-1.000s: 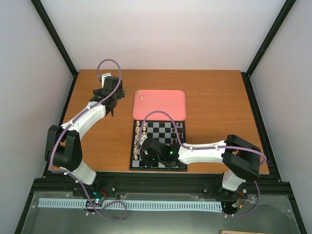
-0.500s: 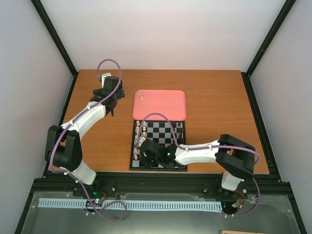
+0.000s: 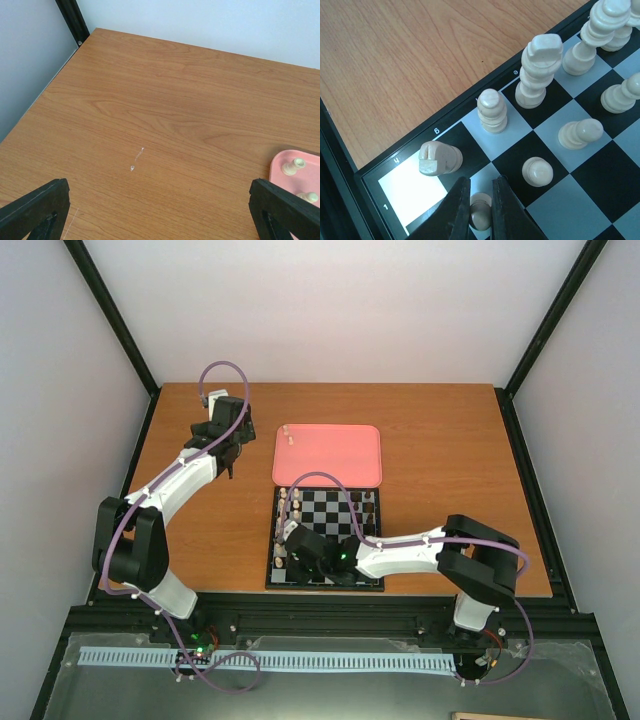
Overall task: Set up the chess pieces on the board
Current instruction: Place the chess piece on the chessboard.
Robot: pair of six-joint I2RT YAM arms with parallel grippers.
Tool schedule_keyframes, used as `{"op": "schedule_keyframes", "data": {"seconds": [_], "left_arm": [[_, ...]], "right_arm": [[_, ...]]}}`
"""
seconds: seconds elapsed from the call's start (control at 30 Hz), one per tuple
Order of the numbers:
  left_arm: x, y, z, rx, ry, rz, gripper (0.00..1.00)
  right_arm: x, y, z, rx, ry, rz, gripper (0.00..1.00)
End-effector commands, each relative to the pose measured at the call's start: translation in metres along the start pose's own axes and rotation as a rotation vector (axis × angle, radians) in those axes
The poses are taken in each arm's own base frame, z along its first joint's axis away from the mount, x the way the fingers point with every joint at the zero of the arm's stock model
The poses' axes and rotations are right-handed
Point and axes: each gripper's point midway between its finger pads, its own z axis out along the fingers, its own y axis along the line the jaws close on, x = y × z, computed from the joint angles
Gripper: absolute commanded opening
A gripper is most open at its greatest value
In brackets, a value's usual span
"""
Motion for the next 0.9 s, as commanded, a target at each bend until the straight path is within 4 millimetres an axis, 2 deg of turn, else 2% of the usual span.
{"op": "schedule_keyframes", "data": {"seconds": [0.0, 0.2, 0.4, 0.67, 0.77, 0.87], "left_arm": [[-0.017, -0.005, -0.005, 0.010, -0.036, -0.003, 1.00], [-0.017, -0.005, -0.005, 0.008, -0.036, 0.000, 1.00], [-0.015, -0.006, -0.003, 0.007, -0.032, 0.002, 1.00], [-0.016, -0.005, -0.004, 0.006, -0.033, 0.001, 1.00], [-0.015, -0.005, -0.004, 0.007, -0.031, 0.003, 1.00], [-0.016, -0.005, -0.005, 0.006, -0.032, 0.002, 1.00]], "right_arm": [[-0.003, 0.000, 0.004, 0.029, -0.010, -0.013, 0.05], [-0.001, -0.002, 0.004, 0.045, 0.005, -0.022, 0.06], [-0.003, 0.004, -0.002, 0.021, -0.007, -0.036, 0.17], [-0.011, 0.011, -0.017, 0.014, -0.030, -0.053, 0.25], [-0.016, 0.015, -0.027, 0.015, -0.050, -0.065, 0.31], [-0.023, 0.017, -0.041, 0.029, -0.074, -0.070, 0.47]]}}
